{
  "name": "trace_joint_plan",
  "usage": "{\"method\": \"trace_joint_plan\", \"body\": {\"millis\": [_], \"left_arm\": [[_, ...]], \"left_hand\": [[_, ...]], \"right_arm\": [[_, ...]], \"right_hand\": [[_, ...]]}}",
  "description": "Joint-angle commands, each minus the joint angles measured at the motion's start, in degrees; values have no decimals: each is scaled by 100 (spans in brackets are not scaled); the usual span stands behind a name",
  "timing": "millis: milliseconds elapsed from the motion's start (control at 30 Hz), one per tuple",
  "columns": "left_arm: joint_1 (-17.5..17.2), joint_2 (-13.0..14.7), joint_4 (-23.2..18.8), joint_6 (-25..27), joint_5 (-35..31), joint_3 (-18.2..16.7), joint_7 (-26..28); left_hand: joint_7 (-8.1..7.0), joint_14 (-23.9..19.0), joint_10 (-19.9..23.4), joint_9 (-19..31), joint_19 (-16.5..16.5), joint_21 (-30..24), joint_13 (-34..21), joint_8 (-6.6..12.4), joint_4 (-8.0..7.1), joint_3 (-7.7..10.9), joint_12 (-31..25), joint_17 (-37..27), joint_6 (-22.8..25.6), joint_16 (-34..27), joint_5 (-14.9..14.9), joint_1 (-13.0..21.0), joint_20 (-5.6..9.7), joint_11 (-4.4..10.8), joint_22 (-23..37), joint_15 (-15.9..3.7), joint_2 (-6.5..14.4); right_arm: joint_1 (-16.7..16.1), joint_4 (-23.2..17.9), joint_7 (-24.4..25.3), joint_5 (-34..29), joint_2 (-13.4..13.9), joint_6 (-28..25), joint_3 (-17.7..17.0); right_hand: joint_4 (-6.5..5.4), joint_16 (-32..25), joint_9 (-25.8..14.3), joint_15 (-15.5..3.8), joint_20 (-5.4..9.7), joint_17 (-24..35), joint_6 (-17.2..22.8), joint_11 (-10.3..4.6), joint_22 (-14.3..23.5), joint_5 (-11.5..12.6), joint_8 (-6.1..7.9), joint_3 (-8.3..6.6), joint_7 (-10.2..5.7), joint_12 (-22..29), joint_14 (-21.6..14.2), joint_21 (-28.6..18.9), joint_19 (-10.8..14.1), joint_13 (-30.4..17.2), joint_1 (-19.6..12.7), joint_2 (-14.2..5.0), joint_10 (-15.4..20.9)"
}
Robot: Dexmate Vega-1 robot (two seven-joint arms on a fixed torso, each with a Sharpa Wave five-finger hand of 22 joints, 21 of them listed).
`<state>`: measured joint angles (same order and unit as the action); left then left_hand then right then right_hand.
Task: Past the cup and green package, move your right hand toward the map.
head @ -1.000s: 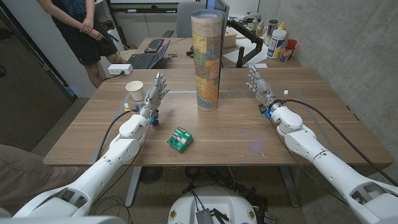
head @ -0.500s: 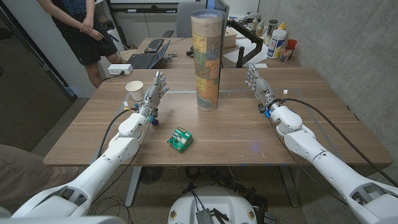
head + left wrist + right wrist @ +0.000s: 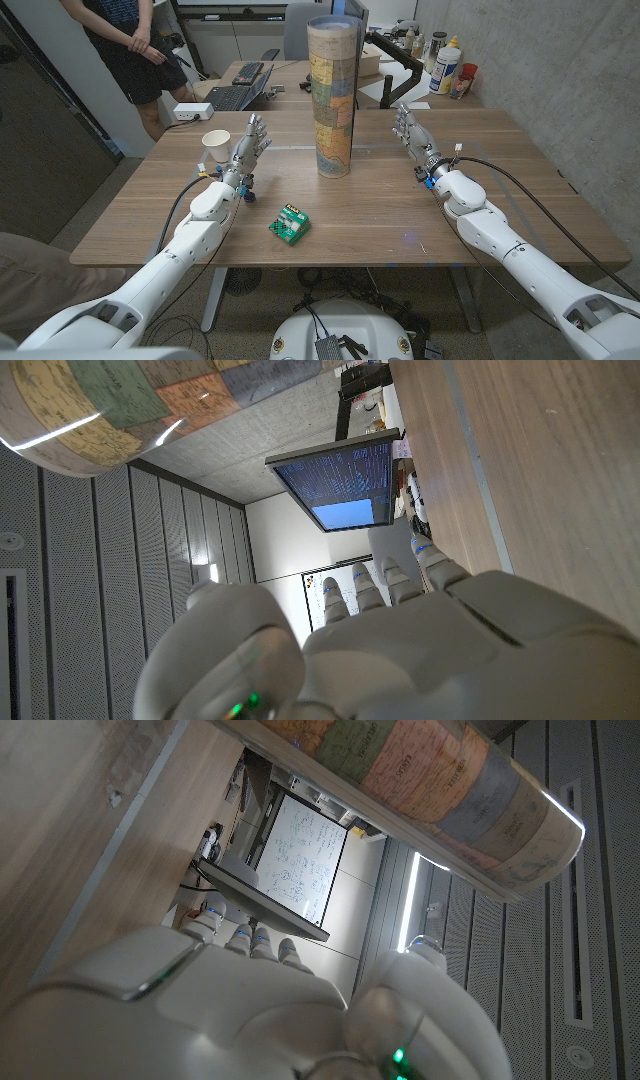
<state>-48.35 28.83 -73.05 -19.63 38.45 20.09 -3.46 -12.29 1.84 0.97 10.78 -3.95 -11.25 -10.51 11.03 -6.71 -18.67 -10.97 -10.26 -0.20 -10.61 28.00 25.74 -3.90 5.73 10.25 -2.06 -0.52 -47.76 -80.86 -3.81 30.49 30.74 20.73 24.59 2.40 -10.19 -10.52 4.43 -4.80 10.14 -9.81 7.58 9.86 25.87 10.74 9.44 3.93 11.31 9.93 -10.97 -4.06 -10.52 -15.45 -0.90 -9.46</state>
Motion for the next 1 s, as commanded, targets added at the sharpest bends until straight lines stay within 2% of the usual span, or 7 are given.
{"method": "trace_joint_plan", "body": {"millis": [33,233,400,500,1000], "left_arm": [[-31,14,-54,31,-23,-1,50],[-39,13,-75,26,-39,4,71],[-59,18,-101,27,-39,6,74],[-65,19,-108,25,-38,6,73],[-144,63,-186,10,-20,-34,98]], "left_hand": [[-29,49,-9,11,-5,2,-13,29,-1,1,-28,-14,43,-6,32,-15,16,-11,9,-45,-1],[-29,51,-17,11,-6,0,-13,29,0,4,-26,-14,47,-7,34,-13,18,-11,9,-45,0],[-29,53,-16,10,-3,1,-13,27,2,7,-27,-14,44,-7,35,-10,28,-7,9,-46,1],[-29,53,-18,10,-3,1,-12,27,3,9,-27,-13,43,-8,36,-7,24,-8,9,-46,1],[-29,56,-13,10,1,1,-12,28,9,18,-31,-13,51,-10,42,2,22,-15,8,-40,2]], "right_arm": [[-38,-33,-71,-13,18,89,14],[-24,-27,-156,-77,44,158,53],[11,-30,-217,-120,75,127,94],[49,-2,-262,-131,81,90,123],[286,194,-403,-235,-4,80,256]], "right_hand": [[52,14,-20,48,-8,16,-322,32,16,43,-15,2,36,-23,433,18,-26,-22,-122,9,-129],[120,8,-21,103,4,14,-413,58,11,102,-14,-36,66,-29,466,-11,58,-24,-256,-24,-209],[238,22,-24,177,-26,13,-557,90,3,203,-14,-105,90,-43,575,16,13,-27,-485,-70,-352],[314,20,-26,213,-60,12,-614,166,1,268,-3,-141,113,-48,629,35,-42,-29,-628,-87,-443],[418,24,-27,246,-84,13,-732,198,2,361,-4,-186,121,-50,744,57,-146,-30,-834,-106,-582]]}}
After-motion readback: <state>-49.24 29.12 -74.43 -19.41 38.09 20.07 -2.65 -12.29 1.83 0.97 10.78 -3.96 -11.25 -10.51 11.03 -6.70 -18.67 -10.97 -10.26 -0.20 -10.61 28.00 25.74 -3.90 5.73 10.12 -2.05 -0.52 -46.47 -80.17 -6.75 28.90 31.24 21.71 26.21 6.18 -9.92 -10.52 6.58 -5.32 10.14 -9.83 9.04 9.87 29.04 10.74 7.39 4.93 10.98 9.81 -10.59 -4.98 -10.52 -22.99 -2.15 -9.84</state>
